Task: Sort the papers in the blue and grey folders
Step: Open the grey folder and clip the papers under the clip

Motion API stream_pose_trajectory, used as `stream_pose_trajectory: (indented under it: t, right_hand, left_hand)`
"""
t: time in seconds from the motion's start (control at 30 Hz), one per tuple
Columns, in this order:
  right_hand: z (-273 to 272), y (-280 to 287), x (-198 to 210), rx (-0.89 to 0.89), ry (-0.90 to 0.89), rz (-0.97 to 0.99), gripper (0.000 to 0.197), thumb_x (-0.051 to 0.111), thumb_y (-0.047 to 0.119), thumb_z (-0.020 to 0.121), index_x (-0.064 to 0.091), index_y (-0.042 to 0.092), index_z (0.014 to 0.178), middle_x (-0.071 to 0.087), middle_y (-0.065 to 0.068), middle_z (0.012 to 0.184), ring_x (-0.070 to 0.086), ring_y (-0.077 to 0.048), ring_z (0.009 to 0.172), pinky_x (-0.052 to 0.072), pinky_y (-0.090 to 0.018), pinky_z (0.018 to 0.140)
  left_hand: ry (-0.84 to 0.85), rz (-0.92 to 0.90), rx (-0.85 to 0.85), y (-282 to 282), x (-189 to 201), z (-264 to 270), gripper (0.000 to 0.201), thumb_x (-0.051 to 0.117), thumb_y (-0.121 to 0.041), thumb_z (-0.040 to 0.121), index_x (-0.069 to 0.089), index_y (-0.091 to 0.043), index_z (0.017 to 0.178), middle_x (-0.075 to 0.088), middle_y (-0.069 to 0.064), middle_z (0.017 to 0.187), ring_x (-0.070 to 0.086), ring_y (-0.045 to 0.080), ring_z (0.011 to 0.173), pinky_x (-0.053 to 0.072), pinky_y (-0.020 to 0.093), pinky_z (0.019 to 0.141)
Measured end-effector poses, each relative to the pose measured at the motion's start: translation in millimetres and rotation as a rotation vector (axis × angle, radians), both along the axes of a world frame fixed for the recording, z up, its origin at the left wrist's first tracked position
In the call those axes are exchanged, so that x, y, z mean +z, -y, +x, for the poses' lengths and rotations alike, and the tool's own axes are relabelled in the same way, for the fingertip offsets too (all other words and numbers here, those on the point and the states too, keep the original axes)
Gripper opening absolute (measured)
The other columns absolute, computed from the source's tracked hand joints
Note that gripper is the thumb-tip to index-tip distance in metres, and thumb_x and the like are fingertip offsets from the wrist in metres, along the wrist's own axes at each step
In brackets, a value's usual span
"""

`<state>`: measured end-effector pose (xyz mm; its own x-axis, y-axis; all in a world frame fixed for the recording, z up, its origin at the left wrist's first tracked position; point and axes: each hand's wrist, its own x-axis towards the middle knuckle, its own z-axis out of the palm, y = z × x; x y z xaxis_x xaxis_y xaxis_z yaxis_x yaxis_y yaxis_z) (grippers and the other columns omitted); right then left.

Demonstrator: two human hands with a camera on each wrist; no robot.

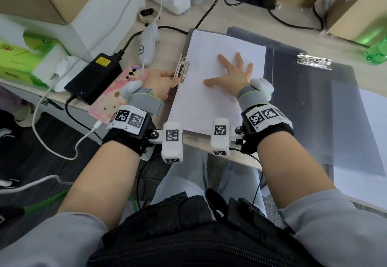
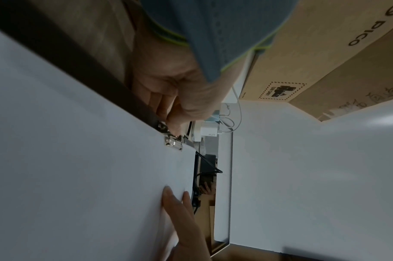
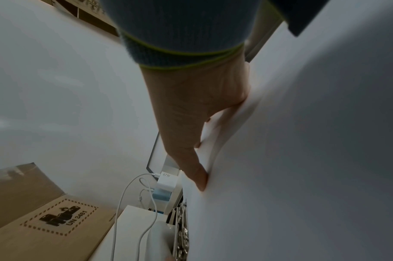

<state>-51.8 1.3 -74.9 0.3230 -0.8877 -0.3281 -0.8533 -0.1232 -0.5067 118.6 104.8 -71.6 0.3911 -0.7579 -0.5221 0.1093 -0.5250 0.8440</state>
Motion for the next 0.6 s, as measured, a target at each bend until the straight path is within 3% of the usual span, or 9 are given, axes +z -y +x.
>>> stream_pose_trajectory:
  t: [0.07,0.13,0.2,0.27,0.4,0.5,0.6]
  right_hand:
    - [0,0,-1,0.001,0.005,0.002,0.091,0.066,0.059,0.067,0.016,0.054,0.142,-0.015,0.014,0.158,-0.027,-0.031,0.143,-0.002,-0.060,0.115]
    - [-1,0,0,0.002,0.003,0.000,0.091,0.066,0.060,0.066,0.015,0.055,0.142,-0.015,0.014,0.158,-0.026,-0.030,0.143,-0.001,-0.061,0.115]
    - [-1,0,0,-0.003,0.005,0.000,0.091,0.066,0.060,0.066,0.016,0.055,0.141,-0.015,0.015,0.158,-0.026,-0.030,0.143,0.001,-0.061,0.115]
    - [-1,0,-1,-0.013,0.018,0.004,0.090,0.066,0.060,0.066,0.016,0.055,0.141,-0.014,0.016,0.158,-0.026,-0.030,0.143,0.002,-0.061,0.115]
    - [-3,-5,5,-0.020,0.057,-0.013,0.088,0.067,0.057,0.072,0.019,0.049,0.144,-0.011,0.014,0.159,-0.024,-0.030,0.144,0.000,-0.058,0.117]
    - [-6,-11,13,-0.030,0.144,-0.026,0.084,0.070,0.048,0.076,0.025,0.040,0.146,-0.003,0.009,0.160,-0.019,-0.028,0.146,0.000,-0.050,0.119]
    - [-14,-18,19,-0.013,0.198,-0.036,0.077,0.071,0.038,0.079,0.032,0.031,0.146,0.005,0.005,0.160,-0.011,-0.024,0.147,0.003,-0.043,0.119]
  left_hand:
    - [0.063,-0.023,0.031,2,-2,-1,0.035,0.054,-0.009,0.091,0.052,-0.006,0.126,0.064,-0.001,0.088,0.057,0.018,0.076,0.049,0.035,0.076]
    - [0.096,-0.057,0.053,3,-4,-4,0.035,0.053,-0.004,0.091,0.051,-0.001,0.126,0.067,0.012,0.109,0.054,0.012,0.068,0.048,0.029,0.069]
    - [0.124,-0.078,0.040,3,-7,-4,0.034,0.050,-0.002,0.092,0.051,0.001,0.125,0.060,0.021,0.125,0.053,0.011,0.067,0.046,0.025,0.067]
    - [0.127,-0.090,0.023,1,-7,-5,0.033,0.049,-0.004,0.093,0.052,0.000,0.125,0.059,0.022,0.127,0.054,0.011,0.069,0.046,0.025,0.069]
    - [0.236,-0.099,0.006,-1,-5,-9,0.032,0.048,-0.005,0.092,0.057,-0.001,0.122,0.060,0.026,0.124,0.058,0.023,0.089,0.045,0.029,0.082]
    - [0.397,-0.123,-0.035,0,2,-13,0.031,0.046,0.000,0.089,0.062,-0.001,0.116,0.066,0.016,0.112,0.058,0.022,0.095,0.041,0.019,0.071]
    - [0.480,-0.099,-0.121,2,11,-20,0.018,0.048,-0.002,0.083,0.063,-0.013,0.079,0.062,0.015,0.094,0.052,0.021,0.085,0.039,0.026,0.074]
